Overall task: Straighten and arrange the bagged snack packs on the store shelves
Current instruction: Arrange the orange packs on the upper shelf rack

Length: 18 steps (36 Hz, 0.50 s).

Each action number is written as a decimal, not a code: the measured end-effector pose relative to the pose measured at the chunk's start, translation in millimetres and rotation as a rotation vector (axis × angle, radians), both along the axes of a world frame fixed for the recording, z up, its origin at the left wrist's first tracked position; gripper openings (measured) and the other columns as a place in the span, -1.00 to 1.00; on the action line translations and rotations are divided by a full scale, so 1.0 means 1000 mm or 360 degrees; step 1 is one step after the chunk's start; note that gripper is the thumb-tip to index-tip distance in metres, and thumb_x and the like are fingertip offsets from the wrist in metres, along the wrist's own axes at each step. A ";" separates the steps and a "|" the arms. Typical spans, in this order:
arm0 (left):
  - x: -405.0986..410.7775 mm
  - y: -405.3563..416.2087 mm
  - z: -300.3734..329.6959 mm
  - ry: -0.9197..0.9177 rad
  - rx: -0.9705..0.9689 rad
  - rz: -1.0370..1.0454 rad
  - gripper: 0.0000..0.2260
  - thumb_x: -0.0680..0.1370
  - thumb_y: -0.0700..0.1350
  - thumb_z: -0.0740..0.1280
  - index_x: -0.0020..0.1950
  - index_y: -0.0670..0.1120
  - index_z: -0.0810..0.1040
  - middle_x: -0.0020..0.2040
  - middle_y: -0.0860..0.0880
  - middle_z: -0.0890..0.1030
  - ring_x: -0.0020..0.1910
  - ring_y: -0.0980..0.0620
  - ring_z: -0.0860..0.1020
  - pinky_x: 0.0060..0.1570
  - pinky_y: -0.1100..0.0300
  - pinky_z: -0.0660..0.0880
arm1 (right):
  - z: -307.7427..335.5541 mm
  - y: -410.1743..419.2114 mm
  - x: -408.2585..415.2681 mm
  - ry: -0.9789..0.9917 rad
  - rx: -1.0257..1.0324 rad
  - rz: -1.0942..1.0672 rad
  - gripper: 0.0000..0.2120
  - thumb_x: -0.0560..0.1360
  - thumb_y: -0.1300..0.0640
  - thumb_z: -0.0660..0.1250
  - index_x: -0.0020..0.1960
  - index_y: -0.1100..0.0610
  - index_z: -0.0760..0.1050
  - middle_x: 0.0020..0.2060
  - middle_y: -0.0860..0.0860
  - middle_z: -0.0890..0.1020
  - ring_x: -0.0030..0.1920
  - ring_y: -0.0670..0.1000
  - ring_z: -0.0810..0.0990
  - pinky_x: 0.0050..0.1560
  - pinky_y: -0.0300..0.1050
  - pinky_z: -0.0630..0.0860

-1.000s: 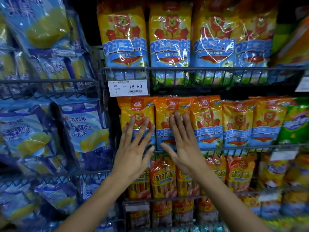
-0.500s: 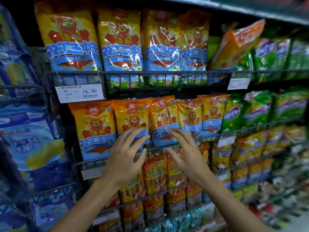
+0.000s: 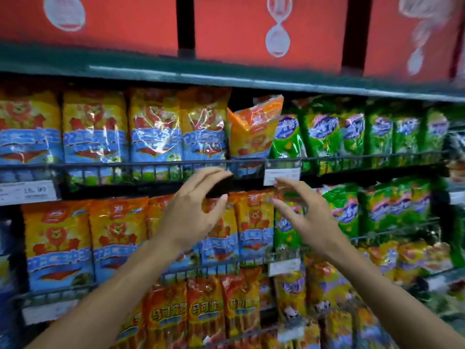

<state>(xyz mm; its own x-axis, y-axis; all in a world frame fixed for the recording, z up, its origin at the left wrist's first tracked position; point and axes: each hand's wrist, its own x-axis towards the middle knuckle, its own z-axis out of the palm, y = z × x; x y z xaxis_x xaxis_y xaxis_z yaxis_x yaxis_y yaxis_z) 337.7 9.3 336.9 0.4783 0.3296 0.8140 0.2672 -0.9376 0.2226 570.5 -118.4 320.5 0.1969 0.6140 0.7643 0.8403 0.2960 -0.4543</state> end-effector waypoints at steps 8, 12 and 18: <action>0.042 0.007 0.037 -0.0293 -0.0237 0.0156 -0.50 0.62 0.01 0.40 0.54 0.14 0.36 0.32 0.16 0.53 0.16 0.25 0.55 0.27 0.18 0.50 | 0.041 0.024 0.054 0.0102 0.0008 0.0221 -0.53 0.60 -0.02 0.38 0.49 -0.04 0.41 0.29 -0.17 0.58 0.28 -0.16 0.57 0.25 -0.12 0.54; 0.051 0.013 0.049 -0.0352 -0.0281 0.0202 -0.49 0.58 0.02 0.43 0.51 0.07 0.40 0.18 0.10 0.59 -0.03 0.28 0.60 0.01 0.42 0.52 | 0.062 0.042 0.057 0.0053 0.0030 0.0236 -0.52 0.61 0.06 0.39 0.50 0.00 0.39 0.26 -0.17 0.58 0.15 -0.23 0.59 0.23 -0.16 0.55; 0.056 0.025 0.069 -0.0280 -0.0153 0.0184 -0.67 0.57 0.00 0.46 0.32 0.04 0.57 0.03 0.15 0.62 -0.08 0.24 0.59 -0.08 0.26 0.57 | 0.088 0.067 0.053 -0.0207 0.0158 0.0118 -0.46 0.58 0.03 0.42 0.51 0.06 0.37 0.10 -0.12 0.61 -0.11 -0.17 0.61 -0.05 -0.28 0.57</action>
